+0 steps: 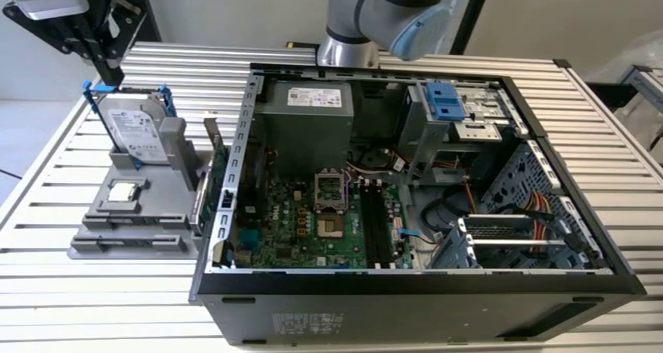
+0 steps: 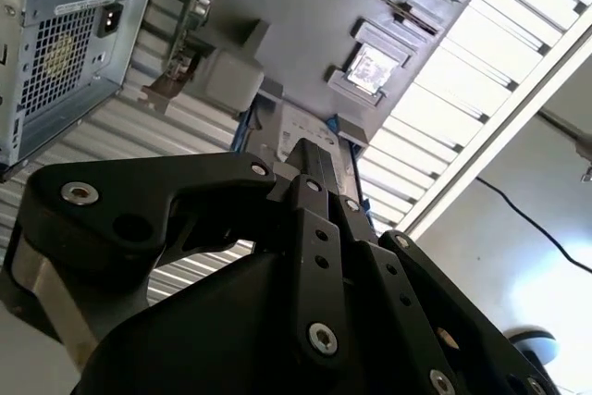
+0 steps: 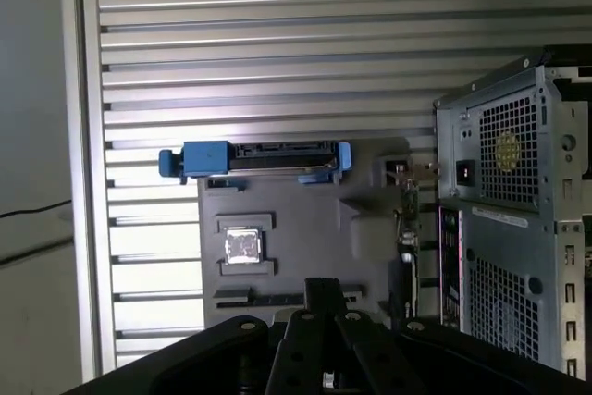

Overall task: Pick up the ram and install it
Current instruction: 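Reach for the ram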

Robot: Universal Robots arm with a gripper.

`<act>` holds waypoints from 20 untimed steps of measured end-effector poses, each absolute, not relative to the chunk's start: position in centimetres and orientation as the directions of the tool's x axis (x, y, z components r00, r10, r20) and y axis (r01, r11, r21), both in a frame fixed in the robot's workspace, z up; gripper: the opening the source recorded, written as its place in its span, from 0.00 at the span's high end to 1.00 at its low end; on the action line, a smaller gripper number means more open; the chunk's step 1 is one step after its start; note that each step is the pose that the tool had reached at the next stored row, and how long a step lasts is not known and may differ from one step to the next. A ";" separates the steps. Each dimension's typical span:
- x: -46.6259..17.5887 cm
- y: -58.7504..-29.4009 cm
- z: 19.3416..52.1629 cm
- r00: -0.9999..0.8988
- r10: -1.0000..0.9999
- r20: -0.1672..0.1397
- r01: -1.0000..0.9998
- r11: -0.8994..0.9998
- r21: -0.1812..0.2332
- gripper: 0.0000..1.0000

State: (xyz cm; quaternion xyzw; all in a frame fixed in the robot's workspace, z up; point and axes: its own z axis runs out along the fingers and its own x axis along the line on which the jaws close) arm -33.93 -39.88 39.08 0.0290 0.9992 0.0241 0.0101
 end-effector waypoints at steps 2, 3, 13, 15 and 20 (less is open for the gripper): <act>-34.3 -39.9 39.1 -0.998 0.057 -0.019 0.056 0.997 0.049 1.00; -34.5 -39.9 39.1 -0.998 0.056 -0.019 0.055 0.997 0.049 1.00; -35.3 -39.9 39.1 -0.998 0.055 -0.019 0.054 0.997 0.049 1.00; -35.3 -39.9 39.1 -0.998 0.055 -0.019 0.054 0.997 0.049 1.00; -35.3 -39.9 39.1 -0.998 0.055 -0.019 0.054 0.997 0.049 1.00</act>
